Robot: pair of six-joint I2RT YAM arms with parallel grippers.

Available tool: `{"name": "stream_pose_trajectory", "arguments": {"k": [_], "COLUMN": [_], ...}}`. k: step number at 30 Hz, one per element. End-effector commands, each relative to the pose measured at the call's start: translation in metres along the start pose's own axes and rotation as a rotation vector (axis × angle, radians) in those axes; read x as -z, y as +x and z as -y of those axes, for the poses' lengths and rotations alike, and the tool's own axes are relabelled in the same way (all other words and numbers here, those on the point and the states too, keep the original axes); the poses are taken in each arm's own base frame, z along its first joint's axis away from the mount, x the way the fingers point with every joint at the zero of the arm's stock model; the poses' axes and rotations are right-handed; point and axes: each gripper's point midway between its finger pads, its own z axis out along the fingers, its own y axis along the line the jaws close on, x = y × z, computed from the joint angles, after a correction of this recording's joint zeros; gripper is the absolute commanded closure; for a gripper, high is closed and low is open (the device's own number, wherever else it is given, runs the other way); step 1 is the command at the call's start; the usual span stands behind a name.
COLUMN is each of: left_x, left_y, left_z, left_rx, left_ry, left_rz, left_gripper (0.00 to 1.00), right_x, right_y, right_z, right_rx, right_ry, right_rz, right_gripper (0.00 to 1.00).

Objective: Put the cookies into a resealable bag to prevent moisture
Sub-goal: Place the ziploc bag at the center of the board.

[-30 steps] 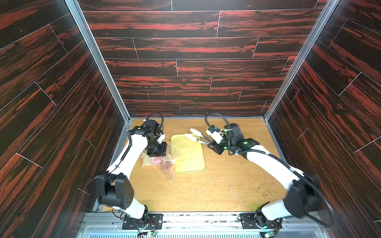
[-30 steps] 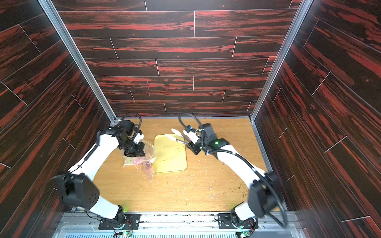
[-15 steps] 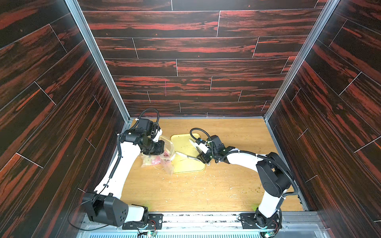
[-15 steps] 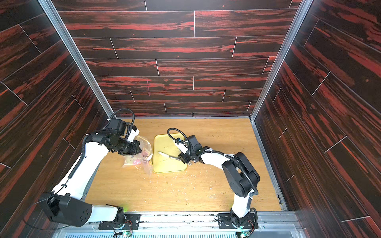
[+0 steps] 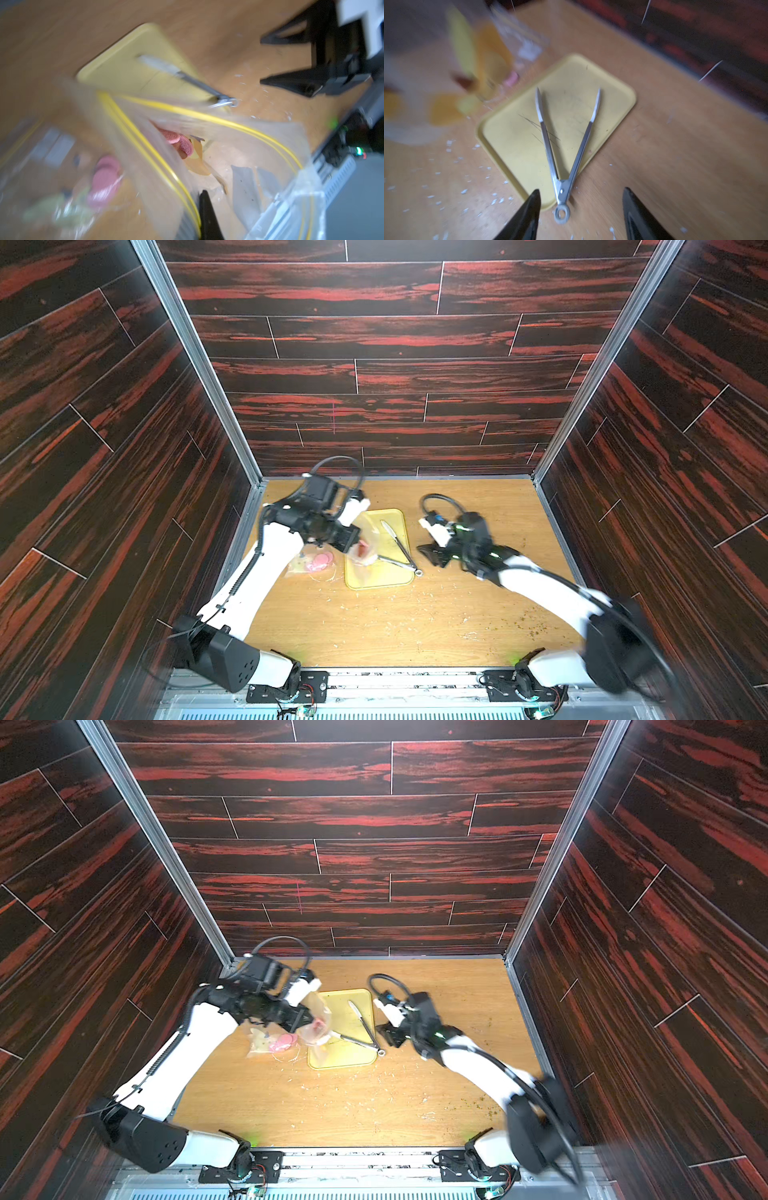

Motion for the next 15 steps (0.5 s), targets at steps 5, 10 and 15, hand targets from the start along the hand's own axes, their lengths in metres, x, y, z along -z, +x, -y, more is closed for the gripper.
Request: {"name": "stream_pose_trajectory", "arguments": {"k": [5,10,15], "left_x": [-0.004,-0.02,-0.036], "left_y": [0.004,0.031,0.05], "left_z": [0.073,0.096,0.114], "left_rx": [-0.385,-0.516,-0.614], "left_ry": [0.233,0.35,0.445], "left_rz": [-0.027,-0.112,-0.102], "left_gripper": [1.0,1.0,1.0], "right_x": [0.05,0.069,0.072], "right_y": [0.006,0.009,0.013], "right_z": [-0.039,-0.075,-0.11], "right_rx": [0.041,0.028,0.041], "right_ry": [-0.125,-0.302,-0.462], "right_rz": [0.109,0.189,0.262], "right_gripper": [0.38,0.39,0.42]}}
